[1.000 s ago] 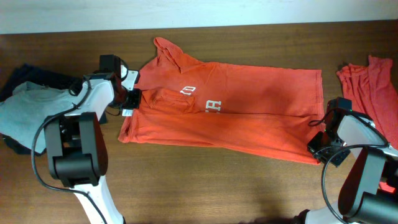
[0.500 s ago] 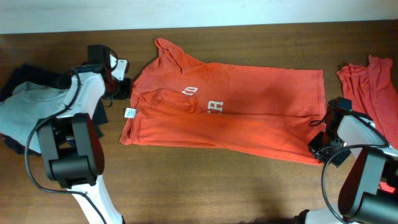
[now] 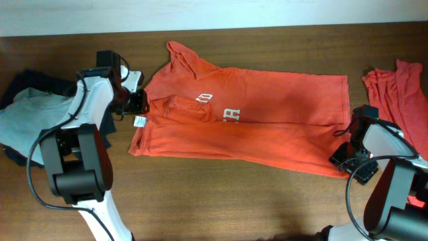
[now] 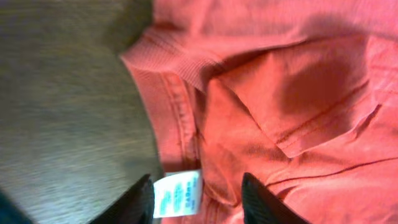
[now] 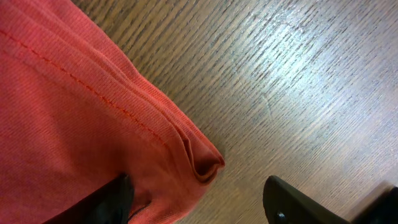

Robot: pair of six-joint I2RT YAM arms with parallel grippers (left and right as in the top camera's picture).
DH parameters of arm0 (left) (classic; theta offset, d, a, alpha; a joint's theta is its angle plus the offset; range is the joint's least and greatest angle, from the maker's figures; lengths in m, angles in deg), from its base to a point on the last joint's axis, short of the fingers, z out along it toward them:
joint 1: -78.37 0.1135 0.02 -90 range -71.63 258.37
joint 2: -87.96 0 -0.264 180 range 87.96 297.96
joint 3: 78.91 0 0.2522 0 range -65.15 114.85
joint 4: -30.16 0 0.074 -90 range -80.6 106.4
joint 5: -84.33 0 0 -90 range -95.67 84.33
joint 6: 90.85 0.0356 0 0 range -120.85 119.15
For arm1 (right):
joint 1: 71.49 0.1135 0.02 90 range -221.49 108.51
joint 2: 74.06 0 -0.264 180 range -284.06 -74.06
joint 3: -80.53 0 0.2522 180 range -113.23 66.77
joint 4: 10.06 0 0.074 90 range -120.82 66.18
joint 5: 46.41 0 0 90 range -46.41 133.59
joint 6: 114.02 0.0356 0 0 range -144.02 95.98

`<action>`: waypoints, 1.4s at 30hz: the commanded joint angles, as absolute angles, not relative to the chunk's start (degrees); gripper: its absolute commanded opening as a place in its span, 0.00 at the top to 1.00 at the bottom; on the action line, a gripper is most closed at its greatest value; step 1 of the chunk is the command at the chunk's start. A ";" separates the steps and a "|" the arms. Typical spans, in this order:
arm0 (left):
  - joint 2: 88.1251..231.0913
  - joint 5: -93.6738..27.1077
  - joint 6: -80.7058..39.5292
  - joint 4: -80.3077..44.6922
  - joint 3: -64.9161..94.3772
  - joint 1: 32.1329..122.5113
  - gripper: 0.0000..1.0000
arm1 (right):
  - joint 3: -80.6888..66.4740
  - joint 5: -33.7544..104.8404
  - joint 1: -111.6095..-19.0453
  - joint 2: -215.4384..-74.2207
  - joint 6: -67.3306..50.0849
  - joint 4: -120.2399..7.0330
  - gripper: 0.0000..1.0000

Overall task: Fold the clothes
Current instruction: 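Release the collar and pull the left gripper back leftward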

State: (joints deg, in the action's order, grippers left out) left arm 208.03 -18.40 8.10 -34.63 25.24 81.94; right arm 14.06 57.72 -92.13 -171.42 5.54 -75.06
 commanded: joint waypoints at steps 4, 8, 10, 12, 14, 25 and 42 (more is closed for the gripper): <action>206.39 -20.93 10.90 -29.16 20.48 79.48 0.65 | 13.21 58.83 -92.24 -171.90 6.11 -75.26 0.28; 206.41 -20.89 11.25 -26.43 18.21 78.40 0.71 | 13.21 58.81 -92.24 -171.90 6.09 -75.28 0.28; 206.44 -20.72 11.25 -25.77 18.14 78.43 0.78 | 13.21 58.61 -92.24 -171.90 6.11 -75.26 0.37; 206.44 -19.38 11.25 -25.42 18.14 78.47 0.88 | 13.21 58.61 -92.24 -171.90 6.11 -75.26 0.54; 206.44 -16.65 11.20 -25.18 18.14 78.67 0.96 | 13.21 58.63 -92.24 -171.90 6.09 -75.26 0.71; 206.41 -12.28 9.89 -23.65 18.64 85.05 0.96 | 13.21 60.21 -92.24 -171.90 6.11 -75.26 0.93; 195.03 -19.58 1.15 -47.76 22.12 87.93 0.59 | 12.20 50.59 -92.24 -165.28 2.79 -73.79 0.18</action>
State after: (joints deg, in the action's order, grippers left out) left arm 201.26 -18.31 2.96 -46.01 21.11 87.23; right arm 13.71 53.74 -92.20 -170.33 3.79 -73.88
